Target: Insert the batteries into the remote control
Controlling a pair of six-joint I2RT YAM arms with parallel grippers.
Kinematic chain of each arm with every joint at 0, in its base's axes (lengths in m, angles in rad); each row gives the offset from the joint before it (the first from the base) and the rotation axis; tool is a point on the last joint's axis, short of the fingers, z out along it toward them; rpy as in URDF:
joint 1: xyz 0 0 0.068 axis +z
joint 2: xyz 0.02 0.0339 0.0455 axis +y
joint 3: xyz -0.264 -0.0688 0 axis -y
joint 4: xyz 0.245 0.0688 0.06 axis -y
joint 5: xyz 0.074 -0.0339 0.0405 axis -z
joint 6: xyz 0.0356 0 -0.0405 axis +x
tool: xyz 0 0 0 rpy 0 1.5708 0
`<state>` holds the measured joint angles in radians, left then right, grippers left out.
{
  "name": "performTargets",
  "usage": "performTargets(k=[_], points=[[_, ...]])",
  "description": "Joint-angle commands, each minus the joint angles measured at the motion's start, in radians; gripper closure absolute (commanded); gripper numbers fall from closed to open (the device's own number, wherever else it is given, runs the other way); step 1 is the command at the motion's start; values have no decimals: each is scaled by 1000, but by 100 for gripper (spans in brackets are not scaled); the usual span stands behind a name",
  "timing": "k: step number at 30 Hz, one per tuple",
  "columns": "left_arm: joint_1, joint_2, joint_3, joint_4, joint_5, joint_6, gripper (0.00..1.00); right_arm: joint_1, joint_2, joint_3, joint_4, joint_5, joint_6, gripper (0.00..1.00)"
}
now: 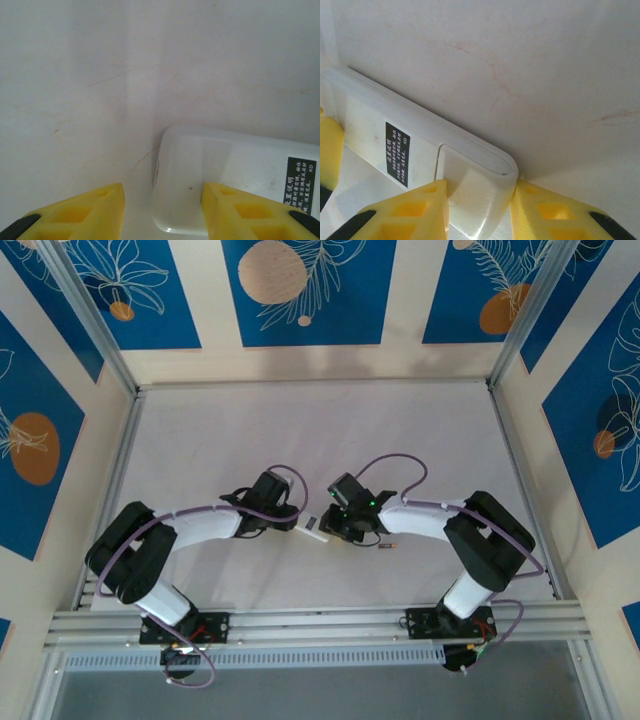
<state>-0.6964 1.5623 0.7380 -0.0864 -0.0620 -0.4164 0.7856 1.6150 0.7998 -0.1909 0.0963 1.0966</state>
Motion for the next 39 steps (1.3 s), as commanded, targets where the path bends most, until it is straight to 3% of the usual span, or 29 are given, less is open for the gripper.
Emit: performTargets(k=[1,16,21,39], points=[[-10,38,-5,-67,-29,-2,55,-5,3,-49,-29,-14,19,68],[-10,30,1,-70,-13,-2,54,-11,-66,-93,48,-44,26,66],[-11,35,3,-70,-12,-1,54,-17,-86,-111,54,-44,25,71],[-10,43,14,-83,-32,6,54,-29,-177,-237,77,-36,67,68]])
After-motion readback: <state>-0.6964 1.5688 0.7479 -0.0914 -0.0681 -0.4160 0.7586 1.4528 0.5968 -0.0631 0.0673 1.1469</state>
